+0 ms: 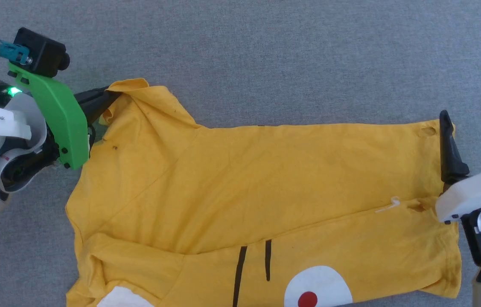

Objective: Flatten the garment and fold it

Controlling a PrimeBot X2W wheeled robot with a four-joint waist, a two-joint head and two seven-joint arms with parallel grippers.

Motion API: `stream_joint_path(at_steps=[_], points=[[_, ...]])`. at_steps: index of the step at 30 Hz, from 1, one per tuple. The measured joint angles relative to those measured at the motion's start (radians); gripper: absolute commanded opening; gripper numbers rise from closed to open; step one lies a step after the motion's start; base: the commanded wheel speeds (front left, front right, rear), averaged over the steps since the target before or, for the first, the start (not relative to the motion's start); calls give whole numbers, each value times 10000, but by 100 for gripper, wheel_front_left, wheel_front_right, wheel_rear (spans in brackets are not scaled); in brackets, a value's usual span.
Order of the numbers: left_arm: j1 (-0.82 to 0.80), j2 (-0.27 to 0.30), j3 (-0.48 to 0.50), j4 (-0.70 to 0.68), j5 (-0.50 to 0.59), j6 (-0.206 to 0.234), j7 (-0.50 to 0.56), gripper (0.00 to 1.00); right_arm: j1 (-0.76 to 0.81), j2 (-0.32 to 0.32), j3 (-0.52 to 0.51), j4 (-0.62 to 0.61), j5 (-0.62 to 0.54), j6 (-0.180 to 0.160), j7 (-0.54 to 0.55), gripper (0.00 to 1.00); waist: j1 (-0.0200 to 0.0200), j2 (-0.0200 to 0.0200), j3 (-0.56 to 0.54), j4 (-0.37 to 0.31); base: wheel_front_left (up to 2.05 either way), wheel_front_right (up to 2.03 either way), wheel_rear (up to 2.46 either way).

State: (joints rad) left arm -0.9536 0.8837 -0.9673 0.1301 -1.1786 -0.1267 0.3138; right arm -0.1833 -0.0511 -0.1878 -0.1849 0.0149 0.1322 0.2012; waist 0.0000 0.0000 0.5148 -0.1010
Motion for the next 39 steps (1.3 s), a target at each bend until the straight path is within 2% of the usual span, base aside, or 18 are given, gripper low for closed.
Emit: stream_joint_path(at_steps=[6,9,14,18,19,21,22,31,39], points=[[-229,27,-217,-46,-111,0,-130,0,-282,8,-265,-378,-96,0,3212,100,0,0,68,78,0,0,0],[-335,50,-332,-75,-144,0,-190,0,-358,4,-412,-525,44,0,4192,100,0,0,132,101,0,0,0],[-475,111,-531,-102,-360,0,-228,0,-549,6,-454,-407,268,0,4953,100,0,0,216,148,0,0,0],[-575,178,-623,-81,-456,0,-253,0,-764,6,-424,23,372,0,5074,100,0,0,275,188,0,0,0],[-593,188,-646,-61,-462,0,-253,0,-849,6,-430,98,372,0,5074,59,0,0,287,199,0,0,0],[-650,196,-692,-27,-489,0,-265,0,-1095,2,-435,297,370,0,5072,29,0,0,316,230,0,0,0],[-675,198,-717,-19,-508,0,-267,0,-1175,0,-418,362,362,0,5062,0,0,0,326,244,0,0,0],[-710,171,-792,435,-963,0,-451,0,-1424,6,-324,744,295,0,4700,0,0,0,90,292,0,0,0],[-700,82,-742,541,-1076,0,-1057,0,-1414,10,-313,485,286,0,4387,0,0,0,-486,296,0,0,0]])
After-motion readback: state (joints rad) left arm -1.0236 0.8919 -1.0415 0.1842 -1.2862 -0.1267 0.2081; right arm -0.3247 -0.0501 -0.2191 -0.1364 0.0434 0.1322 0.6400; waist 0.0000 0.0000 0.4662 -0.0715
